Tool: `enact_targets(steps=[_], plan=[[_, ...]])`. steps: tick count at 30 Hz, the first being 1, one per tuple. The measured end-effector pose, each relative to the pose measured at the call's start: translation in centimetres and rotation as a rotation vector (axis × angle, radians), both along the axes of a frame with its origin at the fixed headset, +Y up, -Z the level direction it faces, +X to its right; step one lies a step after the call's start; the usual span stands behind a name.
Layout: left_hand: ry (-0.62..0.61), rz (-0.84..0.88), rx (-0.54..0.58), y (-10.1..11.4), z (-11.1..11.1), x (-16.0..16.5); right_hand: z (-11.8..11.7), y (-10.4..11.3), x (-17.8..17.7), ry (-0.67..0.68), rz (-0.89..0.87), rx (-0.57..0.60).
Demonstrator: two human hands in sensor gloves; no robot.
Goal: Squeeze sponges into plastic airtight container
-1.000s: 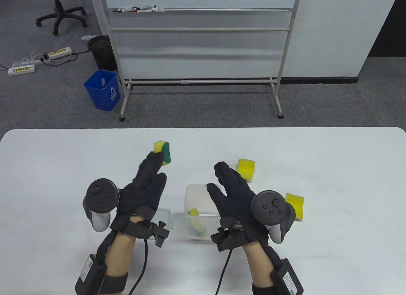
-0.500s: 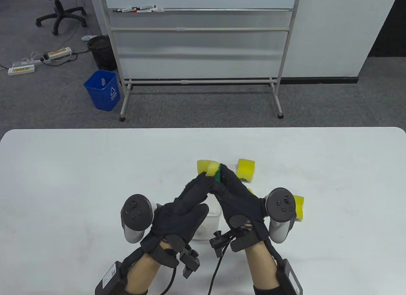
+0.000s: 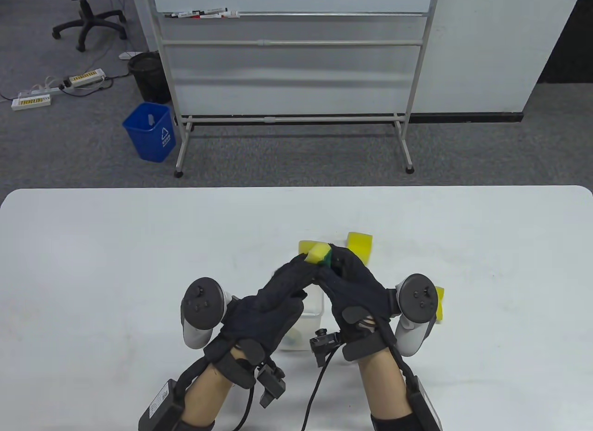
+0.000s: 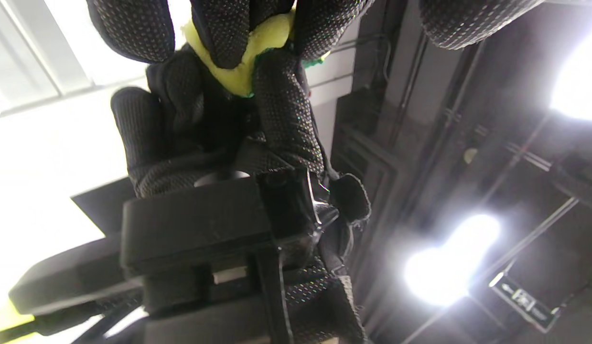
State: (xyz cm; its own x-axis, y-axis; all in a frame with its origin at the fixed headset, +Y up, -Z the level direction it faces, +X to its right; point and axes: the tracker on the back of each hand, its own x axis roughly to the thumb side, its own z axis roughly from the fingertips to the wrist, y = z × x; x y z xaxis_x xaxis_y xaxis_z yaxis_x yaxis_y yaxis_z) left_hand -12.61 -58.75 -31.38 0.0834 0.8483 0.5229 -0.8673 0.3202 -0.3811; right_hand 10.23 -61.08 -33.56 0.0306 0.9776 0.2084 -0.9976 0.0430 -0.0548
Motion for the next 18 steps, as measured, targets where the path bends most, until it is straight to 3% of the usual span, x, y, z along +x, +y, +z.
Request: enact_targets(steps=[3,8,11,18], plan=[[0.052,-0.009,0.008,0.0,-0.1,-0.3,-0.2,-0.3,0.0,-0.015,-0.003,-0.019],[0.243,-0.074,0.087,0.4,0.1,-1.1,0.0,-0.2,0.3,-0.094,0.042,-0.002],[0.344,-0.129,0.160,0.9,0.2,-1.9,-0.1,0.3,0.3,-0.016,0.116,0.005],[0.285,-0.144,0.125,0.9,-0.8,-2.6,1.0,2.3,-2.0,0.075,0.421,0.184]])
